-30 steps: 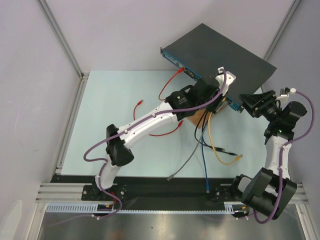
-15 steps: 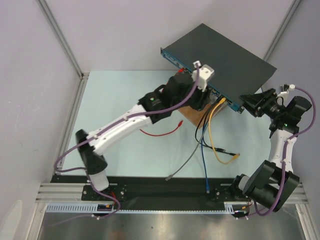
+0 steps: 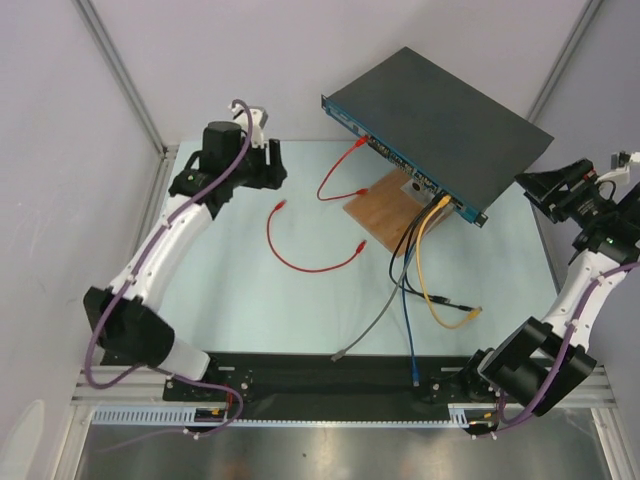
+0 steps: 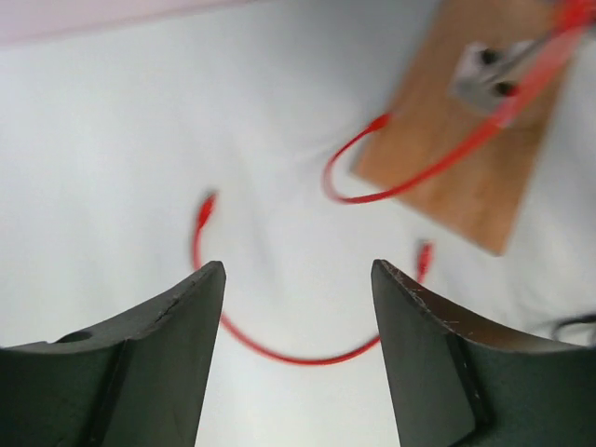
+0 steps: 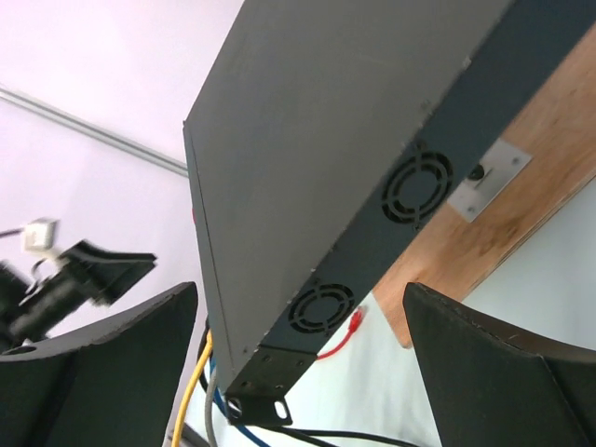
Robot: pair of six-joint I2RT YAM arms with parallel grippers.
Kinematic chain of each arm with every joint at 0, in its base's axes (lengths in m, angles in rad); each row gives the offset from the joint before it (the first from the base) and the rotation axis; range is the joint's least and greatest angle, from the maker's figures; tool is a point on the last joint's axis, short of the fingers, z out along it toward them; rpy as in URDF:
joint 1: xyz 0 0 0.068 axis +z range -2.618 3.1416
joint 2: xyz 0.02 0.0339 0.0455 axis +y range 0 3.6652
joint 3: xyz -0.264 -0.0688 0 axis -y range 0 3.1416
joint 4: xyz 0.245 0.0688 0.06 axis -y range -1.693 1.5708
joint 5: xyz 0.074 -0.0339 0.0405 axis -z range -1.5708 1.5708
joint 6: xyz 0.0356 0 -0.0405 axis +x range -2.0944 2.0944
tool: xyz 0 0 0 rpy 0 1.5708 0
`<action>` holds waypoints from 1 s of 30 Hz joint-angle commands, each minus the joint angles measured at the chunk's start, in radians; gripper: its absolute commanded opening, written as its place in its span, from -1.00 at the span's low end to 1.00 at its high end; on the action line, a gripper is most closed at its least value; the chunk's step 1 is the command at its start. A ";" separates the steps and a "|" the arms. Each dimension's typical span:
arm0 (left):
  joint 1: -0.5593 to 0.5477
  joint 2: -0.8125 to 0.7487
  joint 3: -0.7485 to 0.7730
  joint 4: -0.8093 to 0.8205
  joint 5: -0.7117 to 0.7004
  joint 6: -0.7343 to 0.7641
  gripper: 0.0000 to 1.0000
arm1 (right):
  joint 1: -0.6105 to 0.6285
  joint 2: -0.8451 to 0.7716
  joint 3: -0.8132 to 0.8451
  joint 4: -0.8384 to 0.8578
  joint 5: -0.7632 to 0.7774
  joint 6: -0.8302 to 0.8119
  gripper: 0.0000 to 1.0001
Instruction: Insert the plug into the switch port
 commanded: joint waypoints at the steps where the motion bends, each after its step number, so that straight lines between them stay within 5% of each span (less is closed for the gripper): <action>1: 0.105 0.095 0.023 -0.088 0.117 0.088 0.43 | -0.019 -0.033 0.105 -0.056 -0.025 -0.099 0.99; 17: 0.179 0.590 0.212 -0.084 0.070 0.482 0.15 | 0.026 -0.036 0.263 -0.279 0.025 -0.349 1.00; 30: 0.179 0.759 0.287 -0.041 0.108 0.504 0.00 | 0.085 -0.038 0.279 -0.329 0.076 -0.406 1.00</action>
